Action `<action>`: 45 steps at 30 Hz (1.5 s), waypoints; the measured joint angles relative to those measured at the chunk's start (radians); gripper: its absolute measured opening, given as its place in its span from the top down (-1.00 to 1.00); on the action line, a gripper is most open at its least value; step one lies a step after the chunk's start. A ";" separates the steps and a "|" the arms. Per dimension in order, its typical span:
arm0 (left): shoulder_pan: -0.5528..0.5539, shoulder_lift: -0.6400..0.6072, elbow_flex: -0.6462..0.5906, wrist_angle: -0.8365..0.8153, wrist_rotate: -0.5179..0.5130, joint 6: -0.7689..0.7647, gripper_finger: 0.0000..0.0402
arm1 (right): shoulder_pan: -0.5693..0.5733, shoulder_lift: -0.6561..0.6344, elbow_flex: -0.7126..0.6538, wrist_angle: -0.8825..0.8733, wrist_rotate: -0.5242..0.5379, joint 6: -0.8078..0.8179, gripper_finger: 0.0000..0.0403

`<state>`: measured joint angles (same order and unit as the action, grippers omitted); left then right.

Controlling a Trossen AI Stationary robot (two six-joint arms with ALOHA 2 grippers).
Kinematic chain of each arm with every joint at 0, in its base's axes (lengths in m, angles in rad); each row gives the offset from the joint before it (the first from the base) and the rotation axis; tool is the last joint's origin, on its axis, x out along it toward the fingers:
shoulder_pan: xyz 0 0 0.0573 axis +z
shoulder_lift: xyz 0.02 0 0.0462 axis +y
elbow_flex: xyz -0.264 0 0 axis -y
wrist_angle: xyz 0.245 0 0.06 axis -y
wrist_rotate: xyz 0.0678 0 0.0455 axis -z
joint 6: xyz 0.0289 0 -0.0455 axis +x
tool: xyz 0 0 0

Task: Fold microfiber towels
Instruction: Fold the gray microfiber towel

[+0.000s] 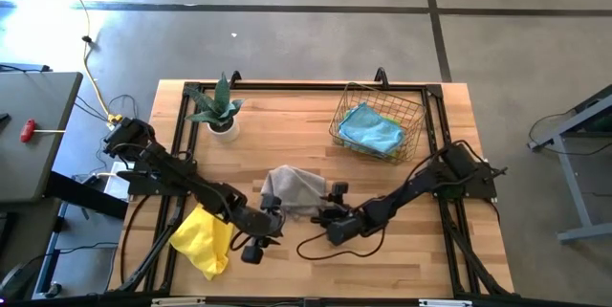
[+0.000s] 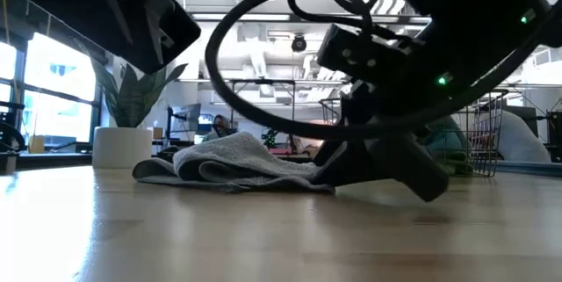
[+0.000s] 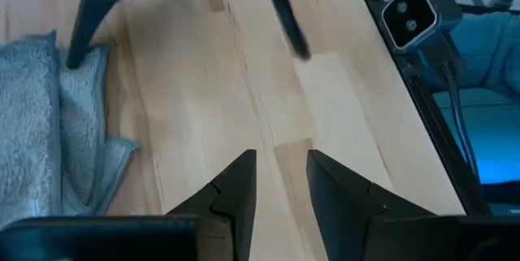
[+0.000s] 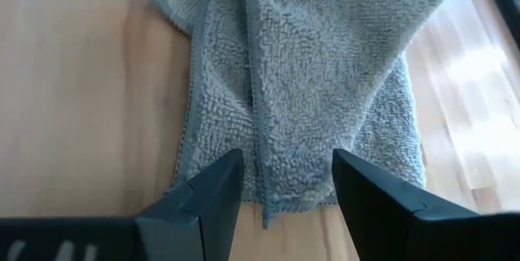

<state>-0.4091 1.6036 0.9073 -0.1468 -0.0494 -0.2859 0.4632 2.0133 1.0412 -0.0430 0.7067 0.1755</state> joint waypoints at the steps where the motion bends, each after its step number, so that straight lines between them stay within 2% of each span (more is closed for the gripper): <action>1: 0.000 0.000 0.000 0.001 0.000 0.000 0.50 | -0.003 0.004 0.000 0.004 0.008 0.000 0.08; 5: 0.000 0.000 0.000 0.001 0.000 0.000 0.50 | -0.005 0.009 -0.001 0.016 0.023 -0.001 0.24; 14: 0.000 0.000 0.000 -0.014 0.000 0.004 0.50 | -0.003 0.007 -0.001 0.008 0.001 -0.014 0.95; 19: 0.000 0.000 0.000 -0.015 -0.050 0.107 0.50 | -0.003 -0.033 -0.004 -0.006 -0.079 0.004 0.93; 26: 0.003 0.000 0.000 -0.015 -0.259 0.297 0.50 | -0.003 -0.164 -0.003 0.002 -0.179 0.082 0.99; 32: 0.003 0.000 0.000 -0.002 -0.439 0.325 0.50 | -0.011 -0.263 -0.003 0.005 -0.283 0.217 0.99; 40: 0.003 0.009 0.000 0.080 -0.463 0.324 0.50 | -0.014 -0.294 -0.001 0.006 -0.293 0.219 1.00; 45: 0.004 0.060 0.000 0.148 -0.547 0.334 0.50 | -0.020 -0.294 -0.001 0.010 -0.296 0.249 1.00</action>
<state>-0.4053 1.6639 0.9077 0.0014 -0.5969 0.0480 0.4431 1.7191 1.0401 -0.0326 0.4107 0.4245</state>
